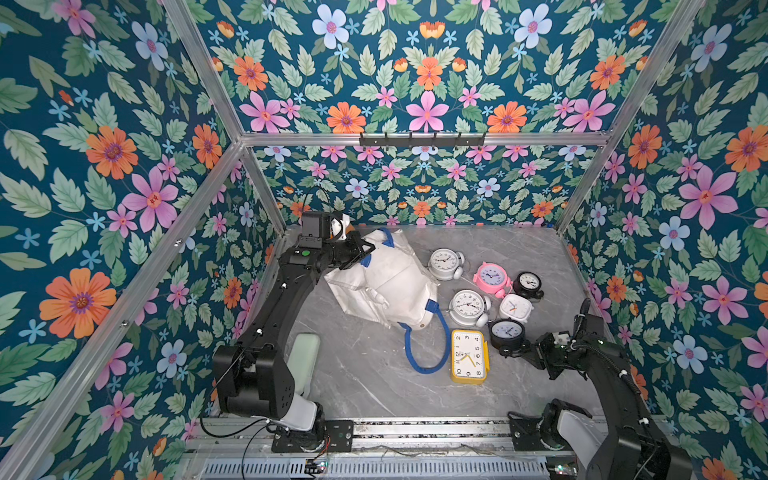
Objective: Take the alarm clock out of the canvas bag
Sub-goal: Place the alarm at the center of the board.
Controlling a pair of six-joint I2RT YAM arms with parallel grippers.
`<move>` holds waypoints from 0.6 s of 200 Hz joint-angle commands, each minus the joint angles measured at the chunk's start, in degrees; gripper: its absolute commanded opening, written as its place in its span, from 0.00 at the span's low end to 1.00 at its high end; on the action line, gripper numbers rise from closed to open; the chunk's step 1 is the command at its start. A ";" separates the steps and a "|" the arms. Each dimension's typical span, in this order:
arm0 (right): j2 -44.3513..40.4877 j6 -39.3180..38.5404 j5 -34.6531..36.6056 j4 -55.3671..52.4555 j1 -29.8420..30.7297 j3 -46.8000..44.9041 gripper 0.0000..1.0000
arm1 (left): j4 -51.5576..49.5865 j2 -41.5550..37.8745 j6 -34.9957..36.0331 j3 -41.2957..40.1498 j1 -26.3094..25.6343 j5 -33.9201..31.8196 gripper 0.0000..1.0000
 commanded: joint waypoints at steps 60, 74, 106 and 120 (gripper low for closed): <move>6.79 3.25 2.10 11.06 -1.82 -3.30 0.00 | 1.17 -1.11 0.38 0.37 0.14 0.40 0.00; 7.64 2.82 3.03 11.41 -1.83 -3.19 0.01 | 0.94 -0.88 0.67 0.93 0.09 0.60 0.00; 9.45 2.00 3.44 12.48 -1.90 -3.50 0.15 | 0.94 -0.26 0.59 2.08 0.10 0.68 0.00; 9.95 1.56 4.22 12.46 -1.90 -3.37 0.19 | 0.94 0.07 0.46 2.15 0.09 0.51 0.00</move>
